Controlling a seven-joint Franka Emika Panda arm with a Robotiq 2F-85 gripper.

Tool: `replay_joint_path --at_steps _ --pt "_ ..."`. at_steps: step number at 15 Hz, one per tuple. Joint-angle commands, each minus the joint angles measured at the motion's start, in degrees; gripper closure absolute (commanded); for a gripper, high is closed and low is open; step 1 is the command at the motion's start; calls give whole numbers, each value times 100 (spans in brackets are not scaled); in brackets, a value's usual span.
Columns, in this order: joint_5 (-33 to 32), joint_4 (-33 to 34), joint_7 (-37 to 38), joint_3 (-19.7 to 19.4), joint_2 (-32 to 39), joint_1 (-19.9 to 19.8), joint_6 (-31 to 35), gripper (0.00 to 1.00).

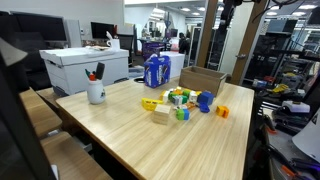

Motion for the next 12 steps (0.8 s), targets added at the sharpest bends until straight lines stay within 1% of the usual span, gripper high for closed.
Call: replay_joint_path --at_steps 1,5,7,10,12 --pt "-39 -39 205 276 285 -125 348 0" --pt "-95 -78 559 529 610 -109 807 0" --pt "-167 -113 900 740 788 -91 1069 0" --pt "-353 -85 1294 995 1060 -78 1294 0" --pt "-470 -45 1434 1099 1244 -55 1423 0"
